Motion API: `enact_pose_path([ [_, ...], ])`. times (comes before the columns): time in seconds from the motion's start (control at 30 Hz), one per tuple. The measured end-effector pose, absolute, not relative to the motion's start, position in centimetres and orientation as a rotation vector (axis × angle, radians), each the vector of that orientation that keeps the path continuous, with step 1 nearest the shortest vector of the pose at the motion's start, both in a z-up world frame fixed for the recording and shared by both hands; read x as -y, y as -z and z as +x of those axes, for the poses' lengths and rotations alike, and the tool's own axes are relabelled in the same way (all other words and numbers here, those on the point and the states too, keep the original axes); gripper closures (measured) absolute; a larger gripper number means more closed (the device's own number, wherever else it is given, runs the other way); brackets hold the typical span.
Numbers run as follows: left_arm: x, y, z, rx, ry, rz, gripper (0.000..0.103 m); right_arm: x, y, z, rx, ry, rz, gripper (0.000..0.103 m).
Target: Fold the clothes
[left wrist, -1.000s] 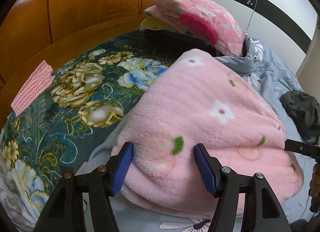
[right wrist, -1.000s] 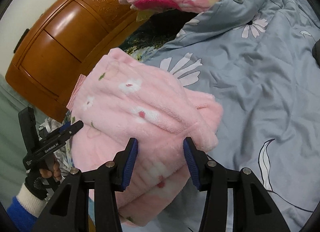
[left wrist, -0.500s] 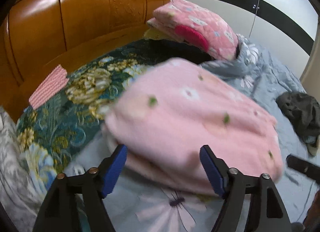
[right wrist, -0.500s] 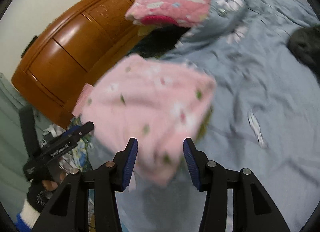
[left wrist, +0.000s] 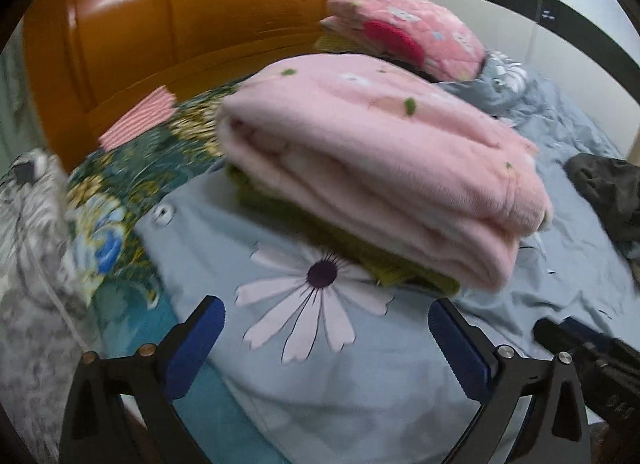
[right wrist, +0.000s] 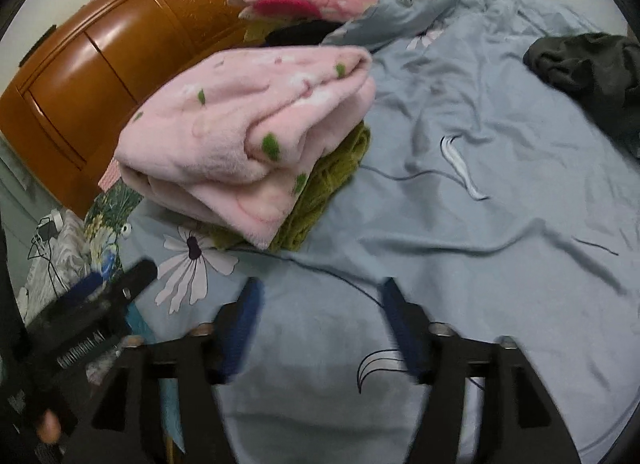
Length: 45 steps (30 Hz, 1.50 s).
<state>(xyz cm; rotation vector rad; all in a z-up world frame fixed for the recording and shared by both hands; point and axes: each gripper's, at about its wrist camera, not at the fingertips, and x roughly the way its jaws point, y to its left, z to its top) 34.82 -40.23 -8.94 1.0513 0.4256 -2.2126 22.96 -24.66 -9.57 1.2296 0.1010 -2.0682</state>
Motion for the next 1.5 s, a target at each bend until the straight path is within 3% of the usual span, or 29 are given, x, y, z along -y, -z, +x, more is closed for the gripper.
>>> enact_pose_path([
  [0.13, 39.0, 9.3, 36.1, -0.422, 2.185, 1.032, 0.0, 23.8, 9.1, 23.4, -0.09, 2.104, 1.195, 0.019],
  [0.2, 38.7, 9.3, 36.6, -0.426, 2.168, 1.014, 0.0, 23.5, 8.9, 23.5, -0.086, 2.112, 1.188, 0.007],
  [0.3, 38.5, 9.1, 37.2, -0.422, 2.129, 0.987, 0.0, 23.3, 8.5, 23.9, -0.091, 2.127, 1.158, 0.0],
  [0.5, 39.0, 8.5, 38.2, -0.484, 2.119, 0.933, 0.0, 23.4, 7.7, 24.9, -0.129, 2.144, 1.091, 0.0],
  [0.8, 37.3, 8.0, 38.0, -0.37, 2.206, 0.887, 0.0, 24.0, 7.0, 26.3, -0.195, 2.145, 1.012, 0.0],
  [1.5, 37.5, 8.6, 38.3, -0.406, 2.216, 0.889, 0.0, 24.4, 7.2, 26.9, -0.248, 2.151, 1.003, 0.0],
])
